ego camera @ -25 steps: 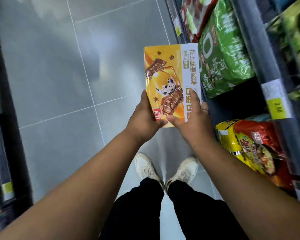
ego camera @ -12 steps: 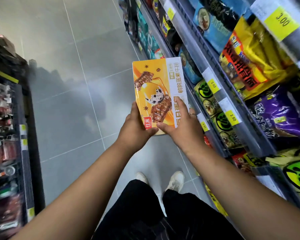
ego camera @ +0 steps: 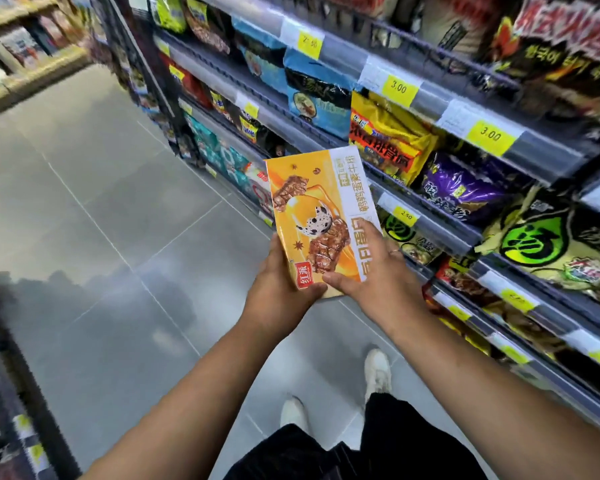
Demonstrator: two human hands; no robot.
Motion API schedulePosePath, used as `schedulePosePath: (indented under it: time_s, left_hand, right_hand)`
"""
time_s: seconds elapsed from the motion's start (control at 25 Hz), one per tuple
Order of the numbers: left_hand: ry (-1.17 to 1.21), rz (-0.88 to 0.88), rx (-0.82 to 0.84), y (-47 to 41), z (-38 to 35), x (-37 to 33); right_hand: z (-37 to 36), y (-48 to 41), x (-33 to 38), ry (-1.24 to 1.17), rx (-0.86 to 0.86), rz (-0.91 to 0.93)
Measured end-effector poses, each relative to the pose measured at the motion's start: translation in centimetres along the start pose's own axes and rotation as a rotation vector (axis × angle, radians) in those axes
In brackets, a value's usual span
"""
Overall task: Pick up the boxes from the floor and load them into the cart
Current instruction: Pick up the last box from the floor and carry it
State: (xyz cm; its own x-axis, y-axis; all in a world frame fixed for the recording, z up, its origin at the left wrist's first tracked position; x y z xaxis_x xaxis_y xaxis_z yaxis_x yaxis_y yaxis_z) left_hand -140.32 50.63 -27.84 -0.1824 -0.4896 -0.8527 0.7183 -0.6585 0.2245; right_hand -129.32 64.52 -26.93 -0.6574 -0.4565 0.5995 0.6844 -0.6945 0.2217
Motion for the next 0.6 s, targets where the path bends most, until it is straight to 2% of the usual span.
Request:
schedulePosePath:
  time_s: [0.24, 0.4, 0.6]
  left_hand:
    - [-0.015, -0.195, 0.258, 1.6, -2.2, -3.4]
    - [-0.055, -0.304, 0.470, 4.6, -6.9, -6.4]
    - [-0.158, -0.413, 0.658, 9.4, -13.7, -9.4]
  right_hand:
    - [2.3, 6.9, -2.3, -0.078, -0.239, -0.198]
    - [4.7, 12.8, -6.1, -0.063, -0.376, -0.374]
    - [7.1, 20.8, -11.2, -0.128, -0.541, -0.564]
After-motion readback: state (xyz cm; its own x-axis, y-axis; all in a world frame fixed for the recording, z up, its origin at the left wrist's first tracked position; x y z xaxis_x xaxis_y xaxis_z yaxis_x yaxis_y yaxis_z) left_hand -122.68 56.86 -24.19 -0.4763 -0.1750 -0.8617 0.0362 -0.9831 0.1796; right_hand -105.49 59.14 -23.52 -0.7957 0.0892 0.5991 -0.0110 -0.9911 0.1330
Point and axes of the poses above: each hand's wrist, its own y-axis away from the middle knuckle, its own z-axis out of the back of the hand, x = y × z, the point moved 4 cm from there along -y, towards the middle knuckle, and after that the axes turned 1 degree about x, right-handed, at the moved point
